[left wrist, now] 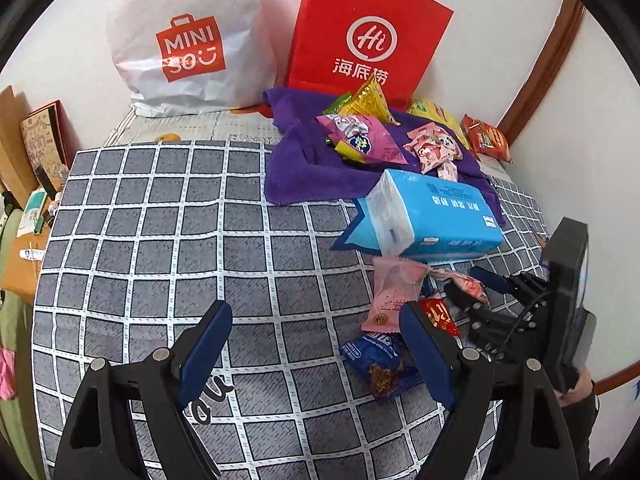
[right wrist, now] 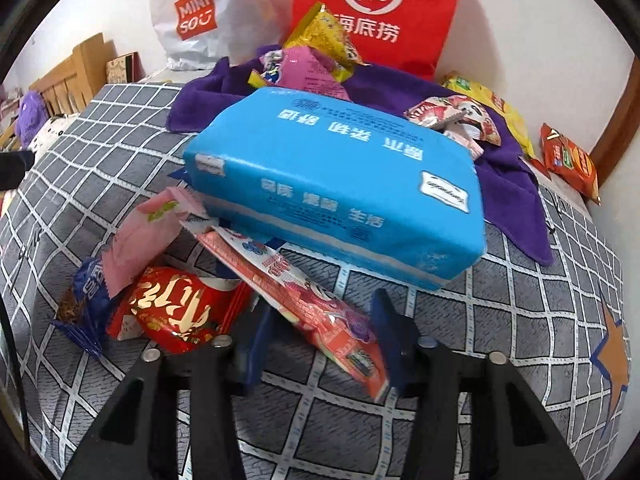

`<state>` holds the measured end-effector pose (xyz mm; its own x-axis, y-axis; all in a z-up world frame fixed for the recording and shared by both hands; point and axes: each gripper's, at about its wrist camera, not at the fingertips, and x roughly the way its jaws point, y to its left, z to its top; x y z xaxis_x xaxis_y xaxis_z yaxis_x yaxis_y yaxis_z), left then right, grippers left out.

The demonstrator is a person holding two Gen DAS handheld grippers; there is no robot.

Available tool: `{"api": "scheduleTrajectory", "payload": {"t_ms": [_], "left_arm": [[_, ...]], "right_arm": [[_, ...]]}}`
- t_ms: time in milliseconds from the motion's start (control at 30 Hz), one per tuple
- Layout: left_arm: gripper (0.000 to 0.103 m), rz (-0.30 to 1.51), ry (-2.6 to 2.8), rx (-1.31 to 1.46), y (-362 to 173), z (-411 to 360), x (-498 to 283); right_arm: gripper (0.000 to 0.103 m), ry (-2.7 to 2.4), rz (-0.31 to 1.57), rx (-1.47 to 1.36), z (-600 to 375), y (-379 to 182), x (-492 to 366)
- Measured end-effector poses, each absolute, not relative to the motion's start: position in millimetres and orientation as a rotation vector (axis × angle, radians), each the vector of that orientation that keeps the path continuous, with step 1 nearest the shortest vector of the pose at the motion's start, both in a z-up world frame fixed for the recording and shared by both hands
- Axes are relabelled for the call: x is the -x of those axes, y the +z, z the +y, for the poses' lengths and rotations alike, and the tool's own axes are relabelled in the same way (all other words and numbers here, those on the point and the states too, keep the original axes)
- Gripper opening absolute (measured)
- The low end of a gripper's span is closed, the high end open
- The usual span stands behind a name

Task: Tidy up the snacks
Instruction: 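Grasp the blue cookie packet with the left tool while the right tool grasps the pink-red stick packet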

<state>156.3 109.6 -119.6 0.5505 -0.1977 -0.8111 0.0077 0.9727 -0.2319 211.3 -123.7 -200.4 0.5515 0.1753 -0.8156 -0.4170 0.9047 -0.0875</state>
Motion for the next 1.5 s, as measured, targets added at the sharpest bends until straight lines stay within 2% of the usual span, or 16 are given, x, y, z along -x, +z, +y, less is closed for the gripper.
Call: {"api": "scheduleTrajectory", "payload": {"t_ms": [67, 233, 467, 833, 1000, 1233, 1367, 1467, 1500], "left_arm": [[0.084, 0.985, -0.126, 0.210, -122, 107, -156], [0.084, 1.002, -0.138, 0.199, -128, 100, -157], [0.084, 1.045, -0.152, 0.205, -141, 92, -159], [0.084, 1.102, -0.156, 0.214, -154, 78, -159], [0.083, 1.129, -0.153, 0.223, -165, 69, -158], [0.076, 1.140, -0.101, 0.179, -178, 52, -163], [0.076, 1.126, -0.080, 0.111, -181, 38, -165], [0.067, 1.091, -0.038, 0.052, -183, 32, -162], [0.060, 1.081, -0.024, 0.034, -184, 32, -161]], "right_arm": [[0.030, 0.366, 0.940, 0.244, -130, -195, -210], [0.025, 0.350, 0.976, 0.127, -159, -177, -196], [0.025, 0.285, 1.047, 0.004, -204, -167, -187], [0.030, 0.342, 1.029, -0.041, -209, -206, -213], [0.023, 0.345, 0.973, 0.026, -204, -208, -207], [0.024, 0.357, 0.909, 0.038, -206, -212, -198], [0.024, 0.350, 0.874, 0.070, -203, -214, -193], [0.024, 0.340, 0.873, 0.087, -201, -213, -194], [0.024, 0.337, 0.872, 0.094, -200, -213, -194]]}}
